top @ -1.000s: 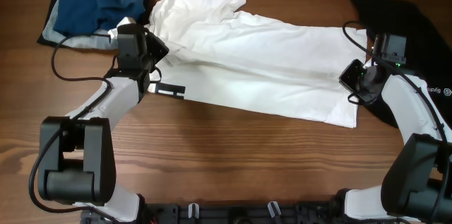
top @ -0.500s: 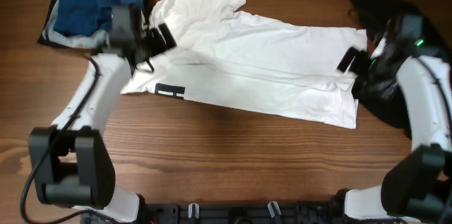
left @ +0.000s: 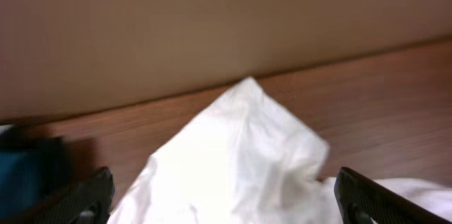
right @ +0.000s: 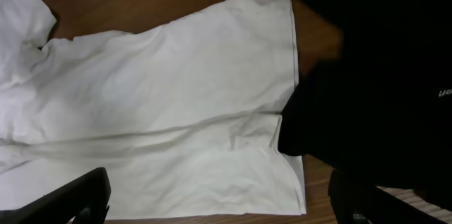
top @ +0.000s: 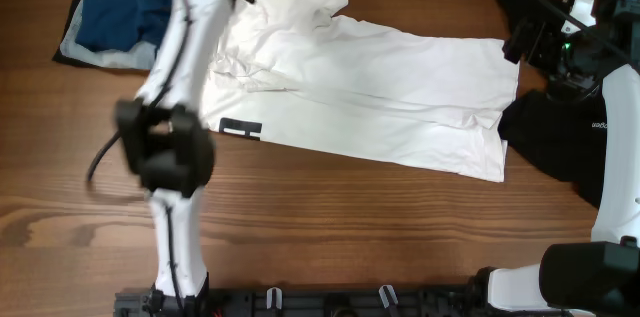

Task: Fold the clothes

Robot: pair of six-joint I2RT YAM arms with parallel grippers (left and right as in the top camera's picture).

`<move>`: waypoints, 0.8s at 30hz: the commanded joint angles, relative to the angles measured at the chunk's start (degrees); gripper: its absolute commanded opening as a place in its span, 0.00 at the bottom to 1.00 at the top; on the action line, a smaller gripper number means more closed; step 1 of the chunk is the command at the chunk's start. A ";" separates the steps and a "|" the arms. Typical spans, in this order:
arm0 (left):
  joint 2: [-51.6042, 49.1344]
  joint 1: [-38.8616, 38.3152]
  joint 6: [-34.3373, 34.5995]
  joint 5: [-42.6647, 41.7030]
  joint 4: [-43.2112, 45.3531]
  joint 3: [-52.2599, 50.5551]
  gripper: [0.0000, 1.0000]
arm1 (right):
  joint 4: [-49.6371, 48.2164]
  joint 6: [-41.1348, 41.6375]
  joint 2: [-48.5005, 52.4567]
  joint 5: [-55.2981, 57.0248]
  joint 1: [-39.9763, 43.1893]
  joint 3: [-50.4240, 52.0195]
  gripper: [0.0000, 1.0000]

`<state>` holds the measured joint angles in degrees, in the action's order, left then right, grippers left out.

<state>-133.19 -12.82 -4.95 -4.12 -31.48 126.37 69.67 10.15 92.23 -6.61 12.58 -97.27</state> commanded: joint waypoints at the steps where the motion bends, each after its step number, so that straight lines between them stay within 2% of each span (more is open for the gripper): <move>1: -8.70 -3.30 -7.17 3.02 5.46 3.52 1.00 | 0.26 -1.14 1.22 -0.85 0.00 0.33 0.99; 3: -11.80 -4.09 -7.19 4.00 10.08 3.52 1.00 | 0.28 -1.11 1.22 -0.85 -0.02 0.76 0.99; 5: -14.60 -4.17 -3.10 3.30 14.14 3.52 1.00 | 0.22 -1.18 1.22 -0.81 -0.02 1.38 1.00; 8: -17.57 -4.17 -0.72 2.05 17.27 3.52 1.00 | -0.26 -1.09 1.33 -0.68 -0.02 1.42 1.00; 15: -21.33 -3.67 -0.09 2.27 19.56 3.52 1.00 | -1.68 -0.98 1.33 -0.70 -0.70 1.42 1.00; 24: -22.86 -3.30 -0.15 2.27 17.53 3.52 0.96 | -1.68 -0.98 1.33 -0.87 -0.79 1.42 1.00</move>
<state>-155.17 -16.53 -5.65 -1.76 -12.97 128.60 68.07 10.15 92.71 -6.61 12.14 -96.44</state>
